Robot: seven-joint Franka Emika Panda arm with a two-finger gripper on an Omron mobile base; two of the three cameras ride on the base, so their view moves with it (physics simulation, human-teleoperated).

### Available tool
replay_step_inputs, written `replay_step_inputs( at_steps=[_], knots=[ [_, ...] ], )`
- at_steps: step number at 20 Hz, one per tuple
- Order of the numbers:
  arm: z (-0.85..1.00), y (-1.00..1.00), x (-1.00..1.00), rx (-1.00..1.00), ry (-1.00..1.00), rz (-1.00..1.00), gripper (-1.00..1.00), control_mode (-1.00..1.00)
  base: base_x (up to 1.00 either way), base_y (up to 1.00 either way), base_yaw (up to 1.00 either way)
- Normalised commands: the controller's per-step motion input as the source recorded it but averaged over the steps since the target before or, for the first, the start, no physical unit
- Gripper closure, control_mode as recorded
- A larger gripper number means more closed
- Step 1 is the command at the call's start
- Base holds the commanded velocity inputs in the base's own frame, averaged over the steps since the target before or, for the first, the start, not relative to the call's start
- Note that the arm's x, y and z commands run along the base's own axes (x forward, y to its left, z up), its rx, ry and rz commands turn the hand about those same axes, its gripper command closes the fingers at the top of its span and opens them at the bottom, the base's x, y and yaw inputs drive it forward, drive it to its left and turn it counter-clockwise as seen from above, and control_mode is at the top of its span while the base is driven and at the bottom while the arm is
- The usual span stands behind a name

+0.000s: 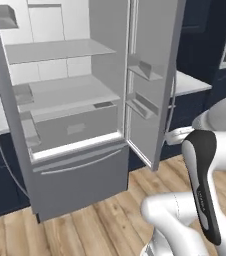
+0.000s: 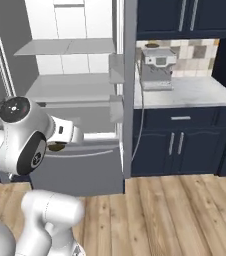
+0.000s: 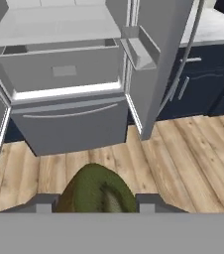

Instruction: Retrieve the apple and kiwi from the fridge and place them into the bowl on the dining table.

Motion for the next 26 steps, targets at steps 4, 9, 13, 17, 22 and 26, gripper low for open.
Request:
replay_step_inputs(
  at_steps=[4,9,13,17,22,26],
  knots=[
    [0.00,0.00,0.00,0.00,0.00,0.00,1.00,1.00,-0.31,0.00,-0.40],
    [0.00,0.00,0.00,0.00,0.00,0.00,1.00,1.00,-0.12,-0.10,-0.37],
    [0.00,0.00,0.00,0.00,0.00,0.00,1.00,1.00,-0.01,-0.28,-0.36],
    [0.00,0.00,0.00,0.00,0.00,0.00,1.00,1.00,0.00,-0.45,-0.33],
    [0.00,0.00,0.00,0.00,0.00,0.00,1.00,1.00,0.30,-0.56,-0.30],
    [0.00,0.00,0.00,0.00,0.00,0.00,1.00,1.00,0.78,-0.63,-0.33]
  ],
)
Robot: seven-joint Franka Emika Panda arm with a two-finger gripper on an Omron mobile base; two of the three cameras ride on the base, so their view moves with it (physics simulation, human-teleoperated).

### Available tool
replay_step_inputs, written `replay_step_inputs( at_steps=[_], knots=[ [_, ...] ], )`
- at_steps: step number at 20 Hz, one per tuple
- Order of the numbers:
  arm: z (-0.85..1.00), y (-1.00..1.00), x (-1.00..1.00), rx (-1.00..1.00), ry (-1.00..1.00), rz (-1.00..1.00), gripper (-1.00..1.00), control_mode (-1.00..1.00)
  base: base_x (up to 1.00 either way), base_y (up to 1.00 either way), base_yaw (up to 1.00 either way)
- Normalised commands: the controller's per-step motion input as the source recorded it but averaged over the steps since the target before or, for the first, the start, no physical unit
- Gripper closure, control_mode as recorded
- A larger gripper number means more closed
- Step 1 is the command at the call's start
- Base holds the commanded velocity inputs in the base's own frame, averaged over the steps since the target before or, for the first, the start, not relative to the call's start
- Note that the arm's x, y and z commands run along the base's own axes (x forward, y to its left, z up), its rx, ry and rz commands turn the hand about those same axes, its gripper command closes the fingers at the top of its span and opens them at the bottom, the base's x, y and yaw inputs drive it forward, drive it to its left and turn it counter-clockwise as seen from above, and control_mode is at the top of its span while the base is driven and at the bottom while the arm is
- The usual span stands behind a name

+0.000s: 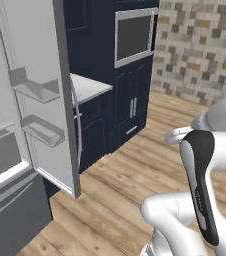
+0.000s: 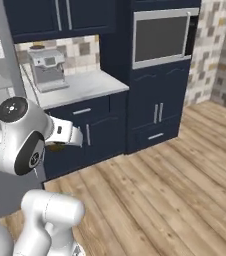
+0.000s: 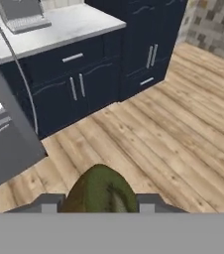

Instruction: Retrieve the apple and kiwi from the fridge and place them into the bowl on the dining table.

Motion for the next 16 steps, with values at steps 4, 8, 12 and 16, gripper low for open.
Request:
replay_step_inputs(
  at_steps=[4,8,12,16],
  knots=[
    [0.00,0.00,0.00,0.00,0.00,0.00,1.00,1.00,0.89,-0.69,-0.36],
    [0.00,0.00,0.00,0.00,0.00,0.00,1.00,1.00,0.97,-0.69,-0.37],
    [0.00,0.00,0.00,0.00,0.00,0.00,1.00,1.00,0.94,-0.72,-0.37],
    [0.00,0.00,0.00,0.00,0.00,0.00,1.00,1.00,1.00,-0.67,-0.38]
  ],
)
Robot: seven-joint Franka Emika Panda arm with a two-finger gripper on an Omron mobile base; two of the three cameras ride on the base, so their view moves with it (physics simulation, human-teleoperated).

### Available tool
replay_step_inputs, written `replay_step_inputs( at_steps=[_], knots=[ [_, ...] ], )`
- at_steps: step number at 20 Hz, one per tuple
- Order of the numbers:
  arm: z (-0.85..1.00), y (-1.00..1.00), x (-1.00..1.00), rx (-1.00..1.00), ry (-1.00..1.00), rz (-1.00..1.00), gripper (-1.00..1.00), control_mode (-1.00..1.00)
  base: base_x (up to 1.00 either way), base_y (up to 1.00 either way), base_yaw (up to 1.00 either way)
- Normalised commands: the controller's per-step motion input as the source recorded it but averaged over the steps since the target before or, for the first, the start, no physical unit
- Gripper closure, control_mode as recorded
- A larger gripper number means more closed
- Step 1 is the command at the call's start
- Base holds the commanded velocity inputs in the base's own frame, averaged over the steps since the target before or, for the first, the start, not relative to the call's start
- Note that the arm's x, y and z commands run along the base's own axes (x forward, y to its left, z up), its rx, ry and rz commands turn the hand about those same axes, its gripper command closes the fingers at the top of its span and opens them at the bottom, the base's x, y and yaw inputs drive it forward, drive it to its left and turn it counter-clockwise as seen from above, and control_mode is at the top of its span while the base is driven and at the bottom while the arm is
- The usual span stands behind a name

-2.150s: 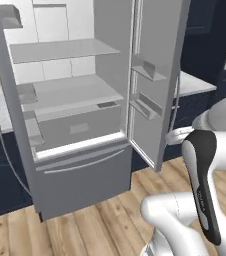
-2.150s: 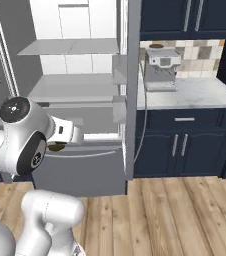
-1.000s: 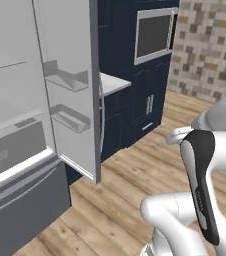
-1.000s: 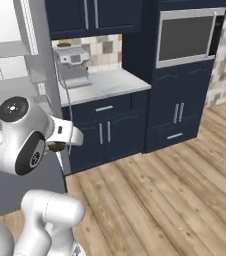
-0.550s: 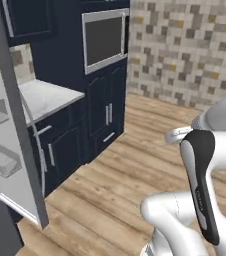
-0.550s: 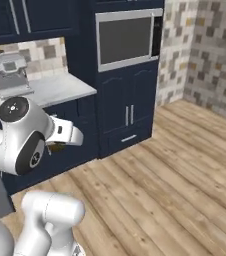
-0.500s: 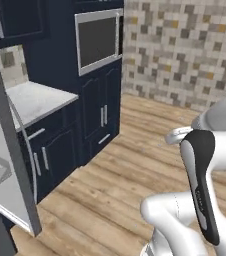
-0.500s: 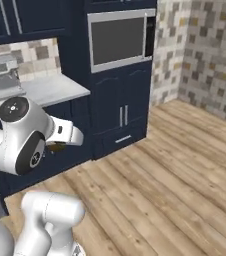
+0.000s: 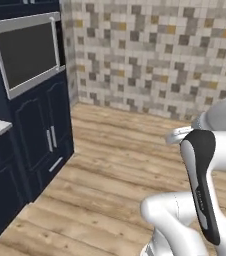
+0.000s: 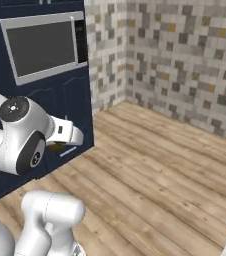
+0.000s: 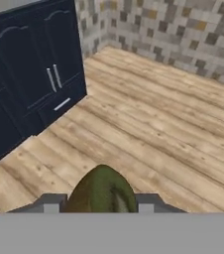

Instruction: Retrieve the apple and kiwi from the fridge and place them into the bowl on the dining table.

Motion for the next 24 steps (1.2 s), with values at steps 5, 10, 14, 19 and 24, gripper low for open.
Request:
replay_step_inputs(
  at_steps=[5,10,14,19,24],
  knots=[
    [0.00,0.00,0.00,0.00,0.00,0.00,1.00,1.00,1.00,-0.59,-0.39],
    [0.00,0.00,0.00,0.00,0.00,0.00,1.00,1.00,0.99,-0.49,-0.46],
    [0.00,0.00,0.00,0.00,0.00,0.00,1.00,1.00,0.93,-0.35,-0.52],
    [0.00,0.00,0.00,0.00,0.00,0.00,1.00,1.00,0.82,-0.32,-0.52],
    [0.00,0.00,0.00,0.00,0.00,0.00,1.00,1.00,0.15,-0.40,-0.47]
  ],
)
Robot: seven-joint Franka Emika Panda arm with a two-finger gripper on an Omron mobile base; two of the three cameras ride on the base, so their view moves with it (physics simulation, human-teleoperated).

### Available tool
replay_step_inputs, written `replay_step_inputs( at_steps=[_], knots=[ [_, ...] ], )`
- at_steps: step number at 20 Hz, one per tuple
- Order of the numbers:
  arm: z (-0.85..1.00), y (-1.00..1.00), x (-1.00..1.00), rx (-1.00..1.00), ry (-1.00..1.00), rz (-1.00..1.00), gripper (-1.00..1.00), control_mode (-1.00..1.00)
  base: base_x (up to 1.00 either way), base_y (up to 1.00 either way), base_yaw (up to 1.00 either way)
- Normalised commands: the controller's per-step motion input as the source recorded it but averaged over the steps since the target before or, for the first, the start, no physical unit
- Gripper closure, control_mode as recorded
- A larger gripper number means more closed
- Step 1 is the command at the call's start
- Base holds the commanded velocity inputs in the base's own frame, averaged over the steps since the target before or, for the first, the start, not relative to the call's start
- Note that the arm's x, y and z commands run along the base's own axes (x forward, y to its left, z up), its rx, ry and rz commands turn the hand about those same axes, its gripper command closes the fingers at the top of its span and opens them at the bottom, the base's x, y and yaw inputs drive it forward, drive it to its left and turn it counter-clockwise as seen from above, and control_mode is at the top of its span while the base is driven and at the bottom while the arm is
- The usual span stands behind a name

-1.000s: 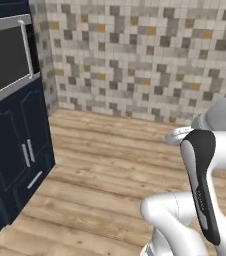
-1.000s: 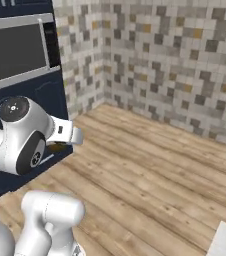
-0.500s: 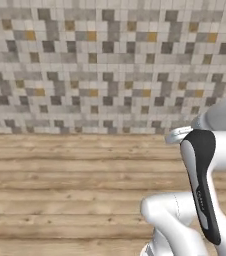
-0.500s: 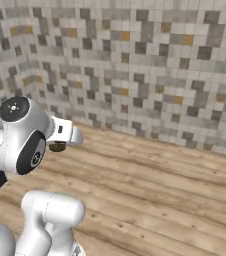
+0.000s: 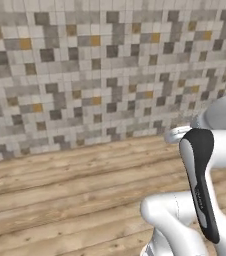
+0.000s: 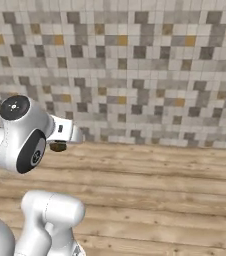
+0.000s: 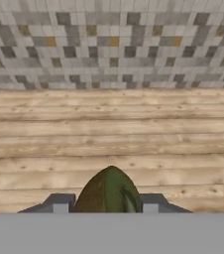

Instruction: Retrieve the apple and kiwi from the fridge and place them into the bowl on the dining table.

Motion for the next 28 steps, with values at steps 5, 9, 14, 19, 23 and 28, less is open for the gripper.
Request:
replay_step_inputs(
  at_steps=[5,9,14,19,23,28],
  knots=[
    [0.00,0.00,0.00,0.00,0.00,0.00,1.00,1.00,0.00,-0.45,-0.45],
    [0.00,0.00,0.00,0.00,0.00,0.00,1.00,1.00,0.00,-0.46,-0.44],
    [0.00,0.00,0.00,0.00,0.00,0.00,1.00,1.00,0.08,-0.21,-0.45],
    [0.00,0.00,0.00,0.00,0.00,0.00,1.00,1.00,0.39,0.00,-0.48],
    [0.00,0.00,0.00,0.00,0.00,0.00,1.00,1.00,0.51,0.04,-0.50],
    [0.00,0.00,0.00,0.00,0.00,0.00,1.00,1.00,0.64,0.19,-0.55]
  ],
)
